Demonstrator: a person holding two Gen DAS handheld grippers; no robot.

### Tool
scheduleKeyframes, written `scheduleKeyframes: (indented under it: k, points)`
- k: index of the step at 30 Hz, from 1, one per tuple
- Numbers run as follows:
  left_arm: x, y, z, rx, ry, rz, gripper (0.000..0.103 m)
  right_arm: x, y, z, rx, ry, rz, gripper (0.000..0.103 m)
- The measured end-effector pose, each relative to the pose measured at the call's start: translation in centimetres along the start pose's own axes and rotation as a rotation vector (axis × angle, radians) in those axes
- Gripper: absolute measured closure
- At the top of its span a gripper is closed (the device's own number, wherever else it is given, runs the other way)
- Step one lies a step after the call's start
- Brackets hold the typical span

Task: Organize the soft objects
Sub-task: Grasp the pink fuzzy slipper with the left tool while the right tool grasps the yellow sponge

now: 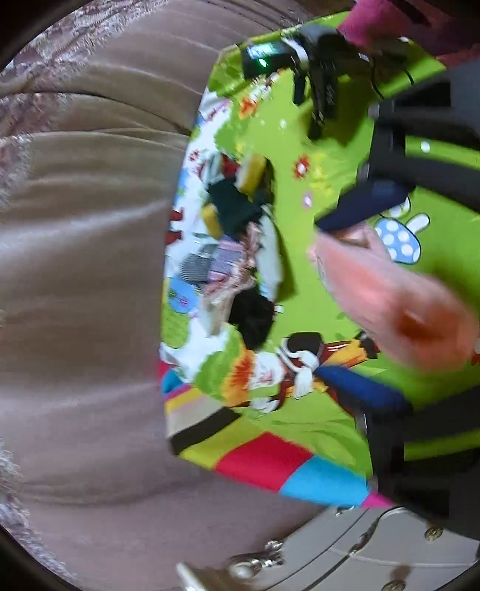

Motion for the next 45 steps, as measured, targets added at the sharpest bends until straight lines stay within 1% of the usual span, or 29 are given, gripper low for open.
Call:
scheduleKeyframes:
  k: [2,3,7,8,9,10,11,12,13,14,16,20,21,24,26,28,30,31,32,33,34,36,39,40,41,42,43,45]
  points:
    - [-0.9,0.3,1.6,0.000,-0.040,0.002,0.023,0.0,0.0,0.0,0.000,0.000,0.000,0.000]
    - [-1.7,0.6,2.7,0.002,-0.077,0.020,0.023,0.0,0.0,0.0,0.000,0.000,0.000,0.000]
    - [-4.4,1.1,5.7,0.041,-0.176,0.098,0.023,0.0,0.0,0.0,0.000,0.000,0.000,0.000]
    - [-4.9,1.0,6.2,0.040,-0.197,0.102,0.023,0.0,0.0,0.0,0.000,0.000,0.000,0.000]
    - [-5.6,0.8,6.8,0.029,-0.229,0.092,0.024,0.0,0.0,0.0,0.000,0.000,0.000,0.000]
    - [-5.8,0.7,7.0,0.010,-0.241,0.079,0.025,0.0,0.0,0.0,0.000,0.000,0.000,0.000]
    - [-5.6,0.7,6.8,-0.007,-0.232,0.068,0.037,0.0,0.0,0.0,0.000,0.000,0.000,0.000]
    - [-5.3,0.6,6.5,-0.032,-0.222,0.048,0.065,0.0,0.0,0.0,0.000,0.000,0.000,0.000]
    - [-5.0,0.4,6.5,-0.045,-0.228,0.025,0.077,0.0,0.0,0.0,0.000,0.000,0.000,0.000]
    - [-4.7,0.2,6.6,-0.055,-0.237,0.000,0.082,0.0,0.0,0.0,0.000,0.000,0.000,0.000]
    - [-3.7,-0.6,7.1,-0.060,-0.225,-0.062,0.084,0.0,0.0,0.0,0.000,0.000,0.000,0.000]
    - [-1.7,-2.7,8.5,-0.008,-0.167,-0.179,0.084,0.0,0.0,0.0,0.001,0.000,0.000,0.000]
    - [-1.4,-3.1,8.9,-0.004,-0.157,-0.206,0.084,0.0,0.0,0.0,0.001,0.000,0.000,0.000]
    - [-1.2,-3.7,9.6,-0.031,-0.169,-0.258,0.083,0.1,-0.1,0.1,0.003,0.000,-0.003,0.000]
    - [-1.3,-4.0,9.6,-0.072,-0.167,-0.284,0.082,0.3,-0.3,0.2,0.006,-0.013,-0.015,0.000]
    - [-1.3,-4.4,9.6,-0.125,-0.160,-0.318,0.082,1.0,-0.9,0.5,0.032,-0.035,-0.044,0.000]
    - [-1.4,-4.5,9.5,-0.146,-0.155,-0.334,0.082,2.4,-1.6,0.8,0.090,-0.039,-0.040,0.000]
    - [-1.4,-4.4,9.5,-0.144,-0.155,-0.333,0.082,3.4,-2.0,0.9,0.132,-0.041,-0.024,0.000]
    - [-1.3,-4.3,9.5,-0.142,-0.157,-0.332,0.081,5.1,-2.4,1.1,0.177,-0.037,0.004,0.000]
    - [-1.3,-4.2,9.6,-0.140,-0.157,-0.329,0.081,6.4,-2.6,1.2,0.190,-0.029,0.013,0.000]
    - [-1.3,-4.2,9.6,-0.142,-0.156,-0.329,0.080,6.9,-2.6,1.3,0.193,-0.025,0.013,0.000]
    - [-1.2,-4.2,9.6,-0.151,-0.154,-0.334,0.080,9.1,-3.0,2.0,0.191,-0.020,0.005,0.000]
    - [-1.3,-4.3,9.6,-0.164,-0.150,-0.344,0.080,10.7,-3.9,3.7,0.224,-0.053,-0.019,0.000]
    - [-1.3,-4.3,9.6,-0.165,-0.149,-0.346,0.080,10.8,-4.0,3.9,0.229,-0.052,-0.025,0.002]
    - [-1.2,-4.3,9.6,-0.165,-0.149,-0.346,0.080,10.7,-4.2,3.8,0.240,-0.035,-0.035,0.020]
    - [-1.2,-4.3,9.6,-0.165,-0.149,-0.345,0.079,10.6,-4.3,3.5,0.258,-0.015,-0.040,0.055]
    - [-1.2,-4.3,9.6,-0.166,-0.149,-0.346,0.079,9.8,-4.5,2.9,0.304,0.006,-0.038,0.053]
    - [-1.3,-4.4,9.5,-0.167,-0.148,-0.347,0.079,8.7,-4.6,1.5,0.336,0.053,-0.043,0.054]
Point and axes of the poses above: each gripper's, at about its wrist camera, not at the fingertips, and z roughly the way its jaws point, y to its right, x to its top, the point moved 10 cm from there along z, roughly the way its jaws point, and after that the axes turned 13 degrees about -y, right-handed, at the moved point
